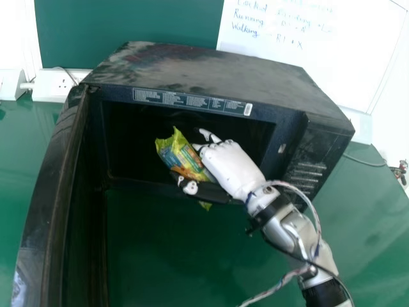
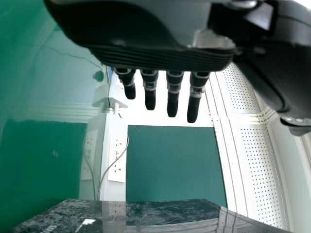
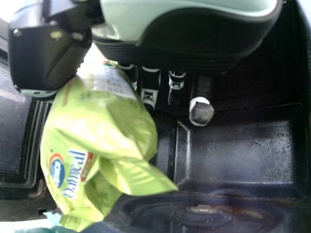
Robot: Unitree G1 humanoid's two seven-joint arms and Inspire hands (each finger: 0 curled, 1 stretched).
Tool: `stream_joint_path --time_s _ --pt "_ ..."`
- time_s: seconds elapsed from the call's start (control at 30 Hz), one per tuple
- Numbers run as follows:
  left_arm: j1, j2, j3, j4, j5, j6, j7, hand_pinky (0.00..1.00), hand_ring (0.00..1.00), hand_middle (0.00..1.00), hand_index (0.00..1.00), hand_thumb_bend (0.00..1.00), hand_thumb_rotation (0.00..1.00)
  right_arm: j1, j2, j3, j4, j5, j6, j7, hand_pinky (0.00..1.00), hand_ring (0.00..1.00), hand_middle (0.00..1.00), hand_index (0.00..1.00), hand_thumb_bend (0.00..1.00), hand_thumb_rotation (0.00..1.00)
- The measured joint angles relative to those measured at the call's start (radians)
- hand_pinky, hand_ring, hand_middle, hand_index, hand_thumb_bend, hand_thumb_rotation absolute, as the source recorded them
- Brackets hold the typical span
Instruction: Put biscuit inside oven
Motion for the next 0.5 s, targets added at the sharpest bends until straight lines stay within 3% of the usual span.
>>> stream_joint_path --time_s 0.23,0.5 --pt "0.0 0.0 0.0 0.006 0.002 -0.012 -0.009 0.84 0.84 0.9 0.87 0.82 1.0 -0.057 0.034 0.015 0.061 0.028 0.033 0.033 0.03 0.43 0.5 0.13 0.5 0.0" --pt "0.0 -0.001 -0.003 0.01 0.002 -0.026 -0.009 0.84 0.86 0.88 0.87 0.77 1.0 -0.187 0.065 0.057 0.256 0.028 0.055 0.027 0.03 0.43 0.5 0.13 0.5 0.0"
